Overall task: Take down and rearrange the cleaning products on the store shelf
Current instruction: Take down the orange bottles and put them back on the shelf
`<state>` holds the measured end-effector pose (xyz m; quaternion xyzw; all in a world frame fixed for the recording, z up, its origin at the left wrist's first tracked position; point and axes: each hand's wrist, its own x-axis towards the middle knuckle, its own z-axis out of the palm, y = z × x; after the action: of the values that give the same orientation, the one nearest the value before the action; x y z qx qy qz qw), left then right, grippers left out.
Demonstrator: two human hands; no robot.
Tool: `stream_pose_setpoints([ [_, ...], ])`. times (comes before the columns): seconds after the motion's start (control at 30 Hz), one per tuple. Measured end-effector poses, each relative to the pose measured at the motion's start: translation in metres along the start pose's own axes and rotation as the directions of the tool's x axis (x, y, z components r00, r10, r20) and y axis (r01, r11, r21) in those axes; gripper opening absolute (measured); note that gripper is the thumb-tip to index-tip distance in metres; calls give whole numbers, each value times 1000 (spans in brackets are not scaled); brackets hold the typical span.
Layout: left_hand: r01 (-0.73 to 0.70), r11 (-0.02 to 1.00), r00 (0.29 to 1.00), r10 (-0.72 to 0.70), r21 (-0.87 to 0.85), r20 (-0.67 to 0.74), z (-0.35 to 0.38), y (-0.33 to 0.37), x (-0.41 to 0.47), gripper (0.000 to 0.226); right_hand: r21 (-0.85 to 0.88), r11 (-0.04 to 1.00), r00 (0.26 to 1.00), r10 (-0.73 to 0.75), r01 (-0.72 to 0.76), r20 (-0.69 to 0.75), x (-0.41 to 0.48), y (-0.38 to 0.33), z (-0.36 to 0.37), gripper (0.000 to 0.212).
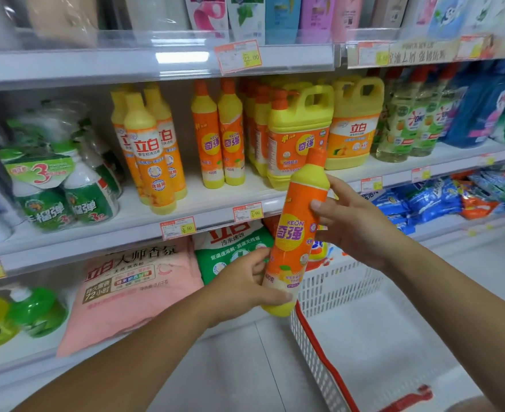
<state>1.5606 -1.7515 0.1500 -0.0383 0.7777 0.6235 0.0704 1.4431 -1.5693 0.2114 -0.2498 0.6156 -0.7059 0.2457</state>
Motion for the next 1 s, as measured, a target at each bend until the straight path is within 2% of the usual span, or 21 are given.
stream_pose_setpoints([
  [0.07, -22, 1000, 999, 22, -2, -24, 5, -4, 2, 66, -79, 997, 1000, 19, -17, 23, -1, -3, 1, 62],
  [0.17, -34, 999, 999, 33, -14, -35, 13, -10, 3, 72, -344, 939, 1000, -4, 5, 2, -3, -7, 4, 66],
  [0.4, 30, 999, 1000, -30, 46, -4, 15, -16, 7, 69, -327, 945, 1000, -21, 23, 9, -4, 7, 7, 63],
  [0.57, -24, 1000, 985, 25, 10, -168, 9, -10, 11, 61, -390, 919, 998, -36, 53, 51, -6, 35, 21, 62],
  [0.67, 11, 997, 982, 4, 81, -190, 3, -26, 17, 67, -440, 898, 994, 34, 15, 103, -9, 60, 27, 56],
  [0.73, 76, 990, 972, -46, 120, -231, 7, -50, 19, 62, -478, 877, 983, 131, -54, 130, -10, 75, 26, 44],
  [0.83, 195, 973, 934, -146, 122, -326, 12, -101, 23, 53, -647, 747, 968, 245, -156, 50, -12, 110, 7, 50],
  [0.93, 320, 942, 881, -255, 105, -399, 17, -153, 29, 62, -777, 557, 933, 344, -291, -103, -20, 168, -20, 58],
  [1.0, 372, 925, 846, -305, 73, -438, 23, -185, 33, 65, -793, 498, 909, 386, -351, -160, -28, 205, -31, 63],
])
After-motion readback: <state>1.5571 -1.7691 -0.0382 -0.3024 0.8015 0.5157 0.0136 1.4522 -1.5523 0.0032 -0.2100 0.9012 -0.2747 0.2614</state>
